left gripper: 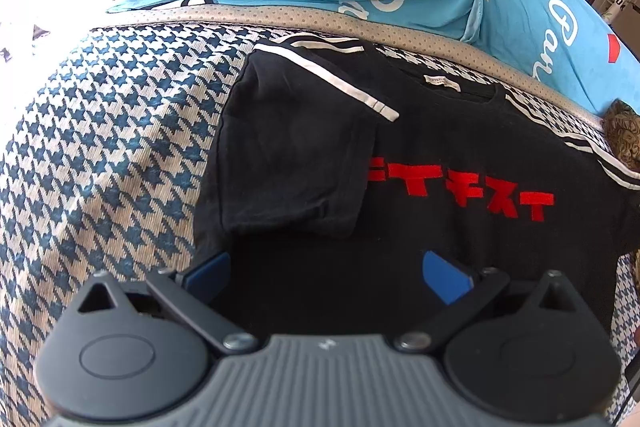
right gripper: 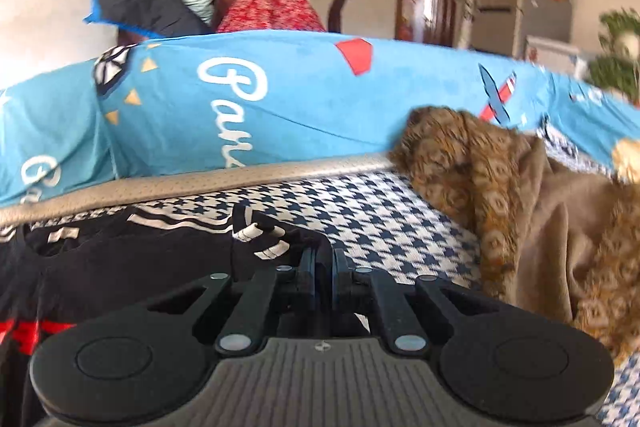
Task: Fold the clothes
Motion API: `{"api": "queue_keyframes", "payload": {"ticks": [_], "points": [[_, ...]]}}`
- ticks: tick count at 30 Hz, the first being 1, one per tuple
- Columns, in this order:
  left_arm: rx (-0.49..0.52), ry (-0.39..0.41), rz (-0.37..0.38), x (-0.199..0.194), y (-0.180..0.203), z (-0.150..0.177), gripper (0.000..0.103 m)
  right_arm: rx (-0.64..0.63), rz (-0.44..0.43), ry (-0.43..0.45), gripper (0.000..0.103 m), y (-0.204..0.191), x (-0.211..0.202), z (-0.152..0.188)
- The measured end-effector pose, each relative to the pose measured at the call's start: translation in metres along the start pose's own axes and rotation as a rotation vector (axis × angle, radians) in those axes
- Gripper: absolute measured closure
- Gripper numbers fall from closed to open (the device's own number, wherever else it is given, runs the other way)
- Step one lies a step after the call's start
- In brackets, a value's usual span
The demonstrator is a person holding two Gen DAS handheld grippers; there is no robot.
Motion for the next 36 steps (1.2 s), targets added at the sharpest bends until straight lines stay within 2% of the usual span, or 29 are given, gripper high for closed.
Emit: {"api": "queue_keyframes", "payload": {"ticks": [3,5,7,10,15,19,24,30,36], "points": [[0.006,-0.002,0.000,0.001,0.001,0.000,0.000,0.085,0.008,-0.020,0.096,0.016,0.005,0.002],[0.010,-0.004,0.000,0.001,0.001,0.001,0.000,0.106,-0.004,-0.033,0.092,0.021,0.007,0.004],[0.013,-0.005,-0.001,0.001,0.001,0.001,0.000,0.122,-0.009,-0.035,0.080,0.027,0.006,0.004],[0.018,-0.005,-0.004,0.001,0.002,0.002,0.000,0.141,0.048,-0.039,0.078,0.043,0.005,0.005],[0.023,-0.001,-0.005,0.000,0.003,0.002,0.000,0.138,0.029,-0.094,0.072,0.055,0.003,0.013],[0.033,-0.001,-0.009,0.000,0.003,0.003,0.000,0.203,-0.029,-0.159,0.066,0.067,0.001,0.021],[0.050,0.003,-0.014,-0.002,0.004,0.004,0.000,0.274,-0.093,-0.242,0.066,0.077,-0.006,0.031],[0.062,0.010,-0.027,-0.005,0.003,0.007,0.000,0.428,-0.169,-0.338,0.066,0.077,-0.015,0.046],[0.065,0.004,-0.037,-0.005,0.001,0.009,0.000,0.500,-0.162,-0.361,0.065,0.070,-0.013,0.056]]}}
Point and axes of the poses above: each gripper's, at about its wrist camera, not at the fingertips, and x roughly the way its jaws point, y to its right, z to its underside, the point moved 8 cm from there along x, roughly the way its jaws point, and after that the axes turned 2 degrees about y, right-handed, at the moved point
